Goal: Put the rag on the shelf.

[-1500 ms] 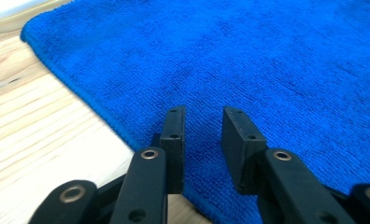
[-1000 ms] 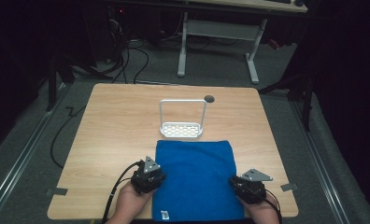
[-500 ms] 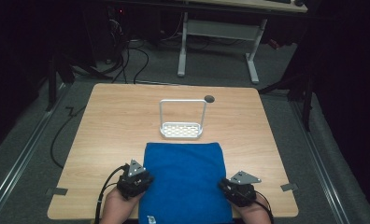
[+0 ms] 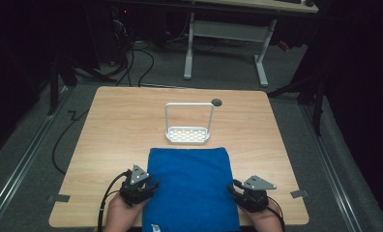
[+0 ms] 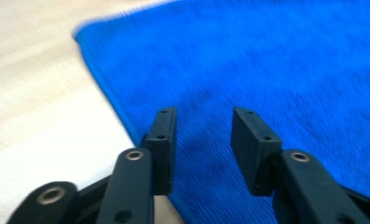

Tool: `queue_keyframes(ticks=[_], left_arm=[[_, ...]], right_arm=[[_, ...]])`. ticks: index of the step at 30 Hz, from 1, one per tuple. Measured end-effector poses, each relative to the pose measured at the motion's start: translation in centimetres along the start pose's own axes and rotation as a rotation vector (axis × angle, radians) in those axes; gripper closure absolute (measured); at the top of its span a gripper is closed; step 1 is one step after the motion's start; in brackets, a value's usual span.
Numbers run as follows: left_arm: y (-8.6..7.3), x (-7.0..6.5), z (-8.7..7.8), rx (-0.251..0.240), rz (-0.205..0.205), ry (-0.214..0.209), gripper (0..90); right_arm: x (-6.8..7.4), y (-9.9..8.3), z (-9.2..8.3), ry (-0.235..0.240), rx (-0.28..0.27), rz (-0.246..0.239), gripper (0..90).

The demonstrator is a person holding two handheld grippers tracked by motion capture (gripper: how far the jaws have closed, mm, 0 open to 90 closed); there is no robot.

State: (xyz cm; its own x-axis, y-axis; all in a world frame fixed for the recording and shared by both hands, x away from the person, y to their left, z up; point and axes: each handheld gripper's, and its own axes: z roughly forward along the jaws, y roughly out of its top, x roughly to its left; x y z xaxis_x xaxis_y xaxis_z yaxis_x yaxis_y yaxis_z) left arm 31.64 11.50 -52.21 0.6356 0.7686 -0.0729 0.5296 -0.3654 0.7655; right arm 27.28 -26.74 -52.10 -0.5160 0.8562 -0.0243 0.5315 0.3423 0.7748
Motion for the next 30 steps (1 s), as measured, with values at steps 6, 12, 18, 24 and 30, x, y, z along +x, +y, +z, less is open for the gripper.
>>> queue_keyframes(ticks=[6, 12, 18, 24, 30], left_arm=[[1.2, 1.1, 0.3, -0.068, 0.001, 0.047, 55.0], [4.8, 3.4, 2.3, -0.082, 0.002, 0.104, 56.1], [6.7, 4.2, 4.3, -0.112, -0.020, 0.120, 57.9], [6.9, 6.5, 5.9, -0.059, -0.065, 0.130, 61.9], [6.1, 8.4, 5.5, -0.046, -0.122, 0.138, 63.9]], right_arm=[[-0.8, 0.1, -0.3, -0.034, -0.033, 0.017, 65.0], [-1.6, 0.2, -0.5, -0.065, -0.063, 0.029, 66.0], [-1.8, 0.0, -0.6, -0.078, -0.061, 0.044, 64.6], [-2.3, 0.0, -0.8, -0.095, -0.078, 0.067, 58.9], [-3.1, 1.3, 0.0, -0.088, -0.080, 0.084, 55.0]])
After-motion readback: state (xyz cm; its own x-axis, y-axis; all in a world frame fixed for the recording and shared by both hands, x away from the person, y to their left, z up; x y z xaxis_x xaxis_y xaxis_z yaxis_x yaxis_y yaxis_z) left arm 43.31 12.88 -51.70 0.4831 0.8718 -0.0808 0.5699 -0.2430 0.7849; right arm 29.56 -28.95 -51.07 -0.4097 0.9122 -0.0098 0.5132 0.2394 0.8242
